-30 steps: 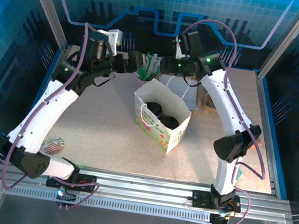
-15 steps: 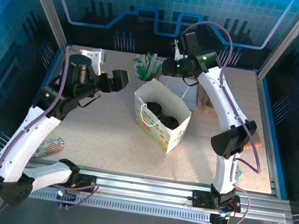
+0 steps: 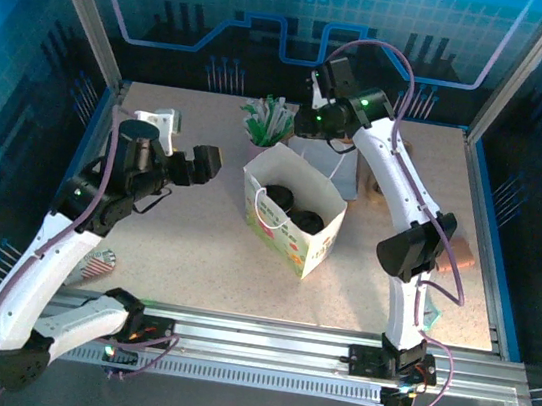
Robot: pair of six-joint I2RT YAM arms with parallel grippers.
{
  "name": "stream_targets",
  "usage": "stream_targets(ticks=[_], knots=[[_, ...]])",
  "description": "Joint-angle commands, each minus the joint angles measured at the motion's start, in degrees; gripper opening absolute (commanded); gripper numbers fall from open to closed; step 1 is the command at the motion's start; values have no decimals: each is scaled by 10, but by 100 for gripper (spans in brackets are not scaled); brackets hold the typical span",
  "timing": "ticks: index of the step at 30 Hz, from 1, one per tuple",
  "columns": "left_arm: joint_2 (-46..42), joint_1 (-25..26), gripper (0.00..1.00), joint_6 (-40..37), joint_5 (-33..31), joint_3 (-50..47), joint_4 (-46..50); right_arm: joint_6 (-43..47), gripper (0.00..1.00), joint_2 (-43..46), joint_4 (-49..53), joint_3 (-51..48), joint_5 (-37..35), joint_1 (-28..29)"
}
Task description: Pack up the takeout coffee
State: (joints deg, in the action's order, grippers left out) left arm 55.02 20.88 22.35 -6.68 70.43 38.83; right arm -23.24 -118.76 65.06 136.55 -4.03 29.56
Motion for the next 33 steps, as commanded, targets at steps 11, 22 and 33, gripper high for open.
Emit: stream_targets(ticks=[11, 22, 33], knots=[[-26, -3, 99, -26, -34, -33, 8, 12, 0, -37, 58, 96, -1, 3], [-39, -4, 99, -25, -44, -57, -1, 23, 0, 22, 89, 145, -14, 7], [-46, -4, 99, -26, -54, -74, -9, 49, 0, 165, 97, 117, -20, 10]])
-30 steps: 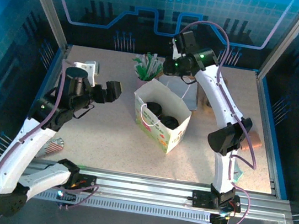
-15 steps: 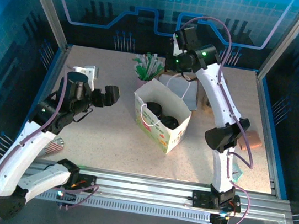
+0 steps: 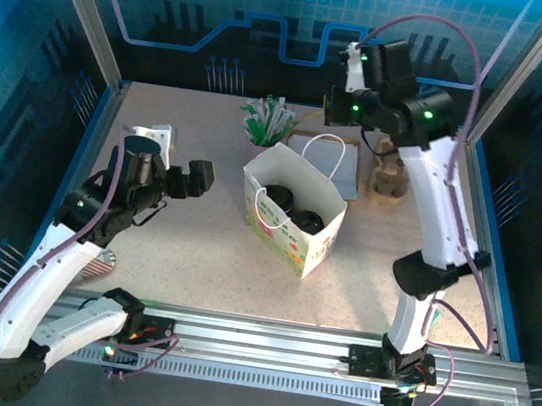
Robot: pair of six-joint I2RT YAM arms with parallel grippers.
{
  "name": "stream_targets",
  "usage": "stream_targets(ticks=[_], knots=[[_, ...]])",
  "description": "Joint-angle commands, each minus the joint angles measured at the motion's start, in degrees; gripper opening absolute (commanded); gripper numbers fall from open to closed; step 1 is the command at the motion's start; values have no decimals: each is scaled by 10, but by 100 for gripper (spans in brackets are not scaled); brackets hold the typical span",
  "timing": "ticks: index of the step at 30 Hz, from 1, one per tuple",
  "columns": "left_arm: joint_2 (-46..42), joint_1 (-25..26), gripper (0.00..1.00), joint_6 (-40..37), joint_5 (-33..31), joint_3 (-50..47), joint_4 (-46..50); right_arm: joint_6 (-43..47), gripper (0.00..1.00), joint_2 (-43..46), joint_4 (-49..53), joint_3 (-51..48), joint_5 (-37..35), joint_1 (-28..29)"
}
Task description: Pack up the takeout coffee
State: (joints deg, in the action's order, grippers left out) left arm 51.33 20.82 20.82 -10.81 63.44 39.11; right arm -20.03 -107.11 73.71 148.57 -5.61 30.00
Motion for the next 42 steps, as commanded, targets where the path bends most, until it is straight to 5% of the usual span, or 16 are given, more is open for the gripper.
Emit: stream_targets(ticks=[1, 17, 29, 36, 42], knots=[[-9, -3, 99, -11, -14, -4, -12, 18, 0, 65, 9, -11, -4, 7], [-15, -5, 99, -10, -27, -16, -18, 12, 0, 360, 19, -322, 31, 55], [-21, -6, 99, -9, -29, -30, -19, -26, 0, 277, 25, -410, -141, 174], [-21, -5, 99, -13, -31, -38, -22, -22, 0, 200, 0, -409, -118, 184], [-19, -6, 99, -15, -29, -41, -24, -24, 23, 141, 35, -354, -125, 197]])
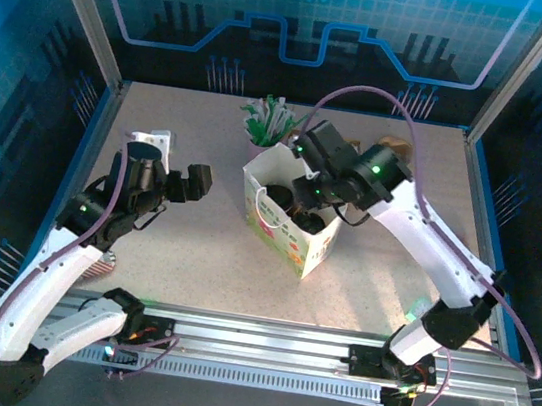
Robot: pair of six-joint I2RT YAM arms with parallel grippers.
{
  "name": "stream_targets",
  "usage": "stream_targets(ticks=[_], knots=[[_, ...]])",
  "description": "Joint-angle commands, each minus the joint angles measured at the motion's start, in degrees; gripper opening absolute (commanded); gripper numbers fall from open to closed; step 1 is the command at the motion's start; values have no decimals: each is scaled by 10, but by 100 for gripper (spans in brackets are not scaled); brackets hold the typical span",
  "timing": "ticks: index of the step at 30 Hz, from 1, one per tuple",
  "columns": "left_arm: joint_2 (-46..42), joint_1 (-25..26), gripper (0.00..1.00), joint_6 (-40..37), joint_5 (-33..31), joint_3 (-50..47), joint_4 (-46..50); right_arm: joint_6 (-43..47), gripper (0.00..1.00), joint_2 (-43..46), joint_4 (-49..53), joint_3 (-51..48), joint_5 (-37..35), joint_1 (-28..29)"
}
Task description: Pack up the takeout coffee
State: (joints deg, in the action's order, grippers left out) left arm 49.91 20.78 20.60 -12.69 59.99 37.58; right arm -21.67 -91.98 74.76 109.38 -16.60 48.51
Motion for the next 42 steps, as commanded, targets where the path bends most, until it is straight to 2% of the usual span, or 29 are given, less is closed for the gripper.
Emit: stream_targets(ticks=[1, 3, 5, 10, 16, 19, 27, 37, 42], knots=[[-5, -6, 99, -13, -10, -7, -9, -7, 30, -14, 33, 51, -20, 11], [-4, -6, 99, -14, -10, -7, -10, -4, 53, -21, 46, 75, -25, 9], [-5, -6, 99, -15, -9, -7, -8, -1, 67, -26, 57, 100, -26, 7], [-6, -6, 99, -16, -7, -10, -10, -4, 79, -45, 76, 195, -31, -25], [-8, -6, 99, -15, -6, -14, -11, -6, 80, -169, 122, 400, 19, -96], [-9, -6, 99, -14, -4, -16, -13, -15, 79, -220, 101, 451, 50, -129], [-9, -6, 99, -14, -4, -22, -18, -48, 77, -272, -29, 402, 139, -207], [-5, -6, 99, -18, -4, -25, -23, -34, 74, -342, -66, 414, 163, -221], [-3, -7, 99, -19, -4, -25, -22, -36, 68, -365, -72, 414, 152, -224]])
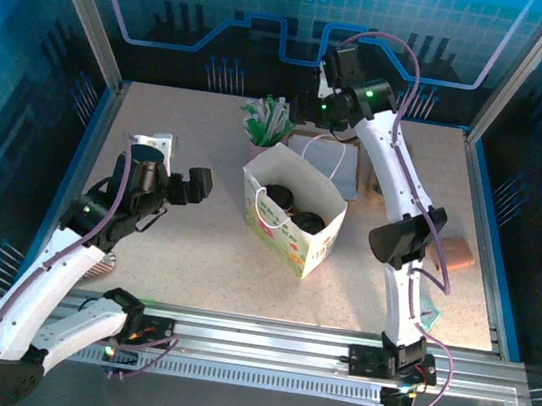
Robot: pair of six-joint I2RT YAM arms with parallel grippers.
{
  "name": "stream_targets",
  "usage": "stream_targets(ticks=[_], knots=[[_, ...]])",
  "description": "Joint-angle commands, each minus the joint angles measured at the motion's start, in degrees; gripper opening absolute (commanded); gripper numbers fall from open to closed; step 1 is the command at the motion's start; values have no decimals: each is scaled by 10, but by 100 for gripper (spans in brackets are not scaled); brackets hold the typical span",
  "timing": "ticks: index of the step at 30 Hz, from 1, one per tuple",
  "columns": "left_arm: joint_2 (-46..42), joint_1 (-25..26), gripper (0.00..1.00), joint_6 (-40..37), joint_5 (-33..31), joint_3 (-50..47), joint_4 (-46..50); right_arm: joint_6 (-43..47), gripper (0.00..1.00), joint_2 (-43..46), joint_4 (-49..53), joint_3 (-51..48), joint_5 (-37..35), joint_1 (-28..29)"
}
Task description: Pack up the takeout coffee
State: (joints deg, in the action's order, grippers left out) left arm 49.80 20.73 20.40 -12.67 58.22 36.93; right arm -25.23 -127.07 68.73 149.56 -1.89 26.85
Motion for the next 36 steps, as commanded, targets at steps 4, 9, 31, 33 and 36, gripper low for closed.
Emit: stream_targets(ticks=[4, 9, 31, 33, 36], knots=[[-1, -6, 99, -18, -6, -7, -14, -1, 57, -23, -27, 12, 18, -7], [-1, -6, 99, -19, -8, -7, -13, 1, 39, -26, -34, 14, 22, -6], [-1, -7, 99, -25, -13, -7, -12, 25, 0, 33, -6, 45, -7, -6], [-1, -7, 99, -25, -14, -7, -12, 28, 0, 53, -3, 45, -6, -6], [0, -7, 99, -25, -17, -7, -11, 35, 0, 85, -1, 42, 5, -4]])
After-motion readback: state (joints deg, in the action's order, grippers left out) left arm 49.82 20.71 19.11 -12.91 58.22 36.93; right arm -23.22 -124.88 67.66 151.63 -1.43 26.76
